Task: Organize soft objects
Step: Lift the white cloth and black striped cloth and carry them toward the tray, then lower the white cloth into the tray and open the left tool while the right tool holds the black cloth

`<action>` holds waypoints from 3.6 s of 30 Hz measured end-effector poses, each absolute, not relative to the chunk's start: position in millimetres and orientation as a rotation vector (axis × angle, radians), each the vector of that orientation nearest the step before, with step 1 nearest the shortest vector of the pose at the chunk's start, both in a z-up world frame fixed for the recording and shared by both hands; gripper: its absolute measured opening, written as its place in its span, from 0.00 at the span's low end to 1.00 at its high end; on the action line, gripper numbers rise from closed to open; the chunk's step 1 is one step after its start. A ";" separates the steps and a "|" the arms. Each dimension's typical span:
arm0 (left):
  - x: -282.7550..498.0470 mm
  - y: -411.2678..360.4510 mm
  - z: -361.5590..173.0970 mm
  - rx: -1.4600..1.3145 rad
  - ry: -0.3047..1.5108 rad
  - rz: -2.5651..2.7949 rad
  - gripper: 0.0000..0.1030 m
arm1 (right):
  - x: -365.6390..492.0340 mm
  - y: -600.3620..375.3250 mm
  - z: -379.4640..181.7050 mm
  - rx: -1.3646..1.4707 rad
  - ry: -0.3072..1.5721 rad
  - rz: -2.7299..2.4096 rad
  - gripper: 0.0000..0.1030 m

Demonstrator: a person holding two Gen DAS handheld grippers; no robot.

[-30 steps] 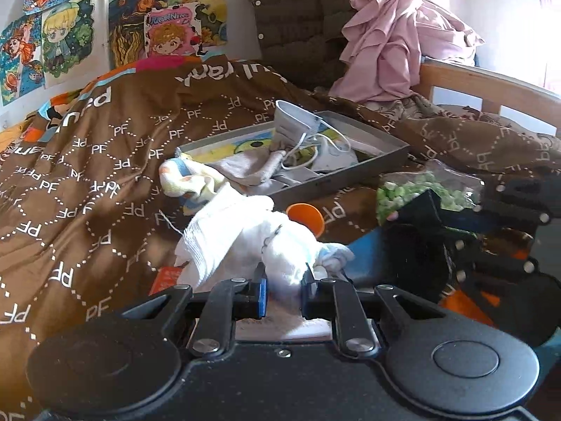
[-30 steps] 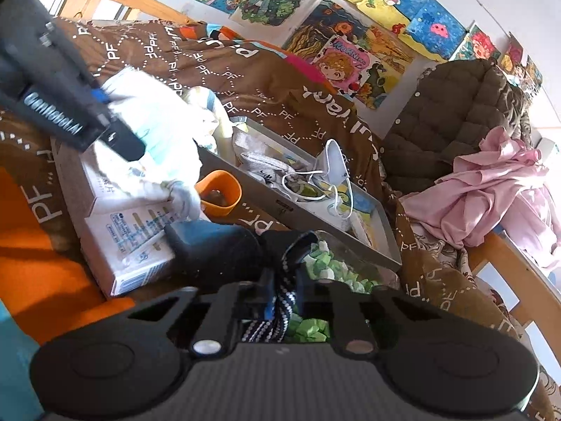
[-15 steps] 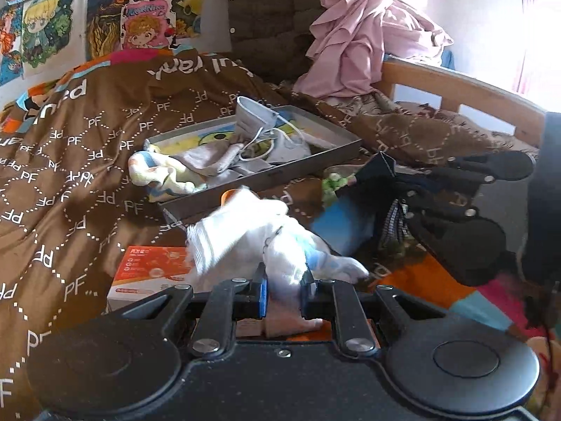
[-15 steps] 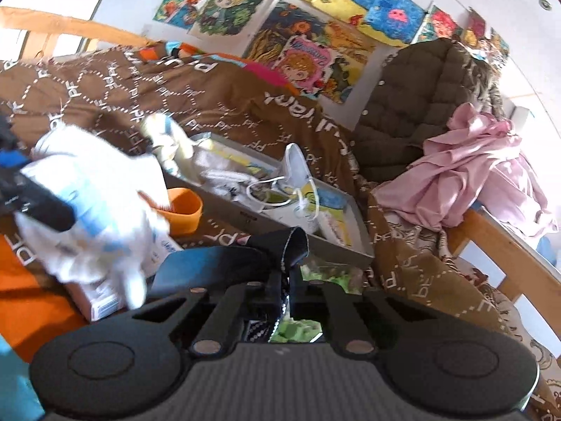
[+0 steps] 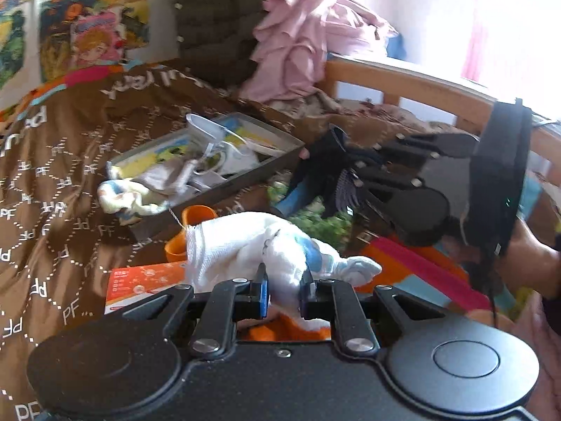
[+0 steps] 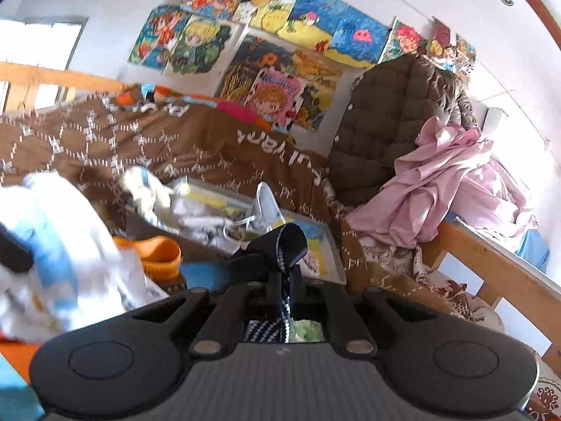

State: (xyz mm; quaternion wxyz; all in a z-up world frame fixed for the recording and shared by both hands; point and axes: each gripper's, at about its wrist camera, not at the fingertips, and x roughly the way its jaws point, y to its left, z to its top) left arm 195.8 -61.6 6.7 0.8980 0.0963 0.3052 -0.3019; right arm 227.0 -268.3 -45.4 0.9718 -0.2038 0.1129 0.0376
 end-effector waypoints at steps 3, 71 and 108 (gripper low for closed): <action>192.6 -62.3 15.4 0.226 0.665 -0.648 0.16 | 219.4 -272.2 -36.0 -0.374 0.192 0.100 0.04; 262.4 -68.6 85.8 0.217 0.537 -0.731 0.17 | 243.9 -308.1 42.1 -0.209 0.076 0.297 0.04; 595.6 -119.3 -3.3 -0.051 0.550 -0.567 0.18 | 546.9 -308.6 -3.6 -0.213 0.497 0.083 0.04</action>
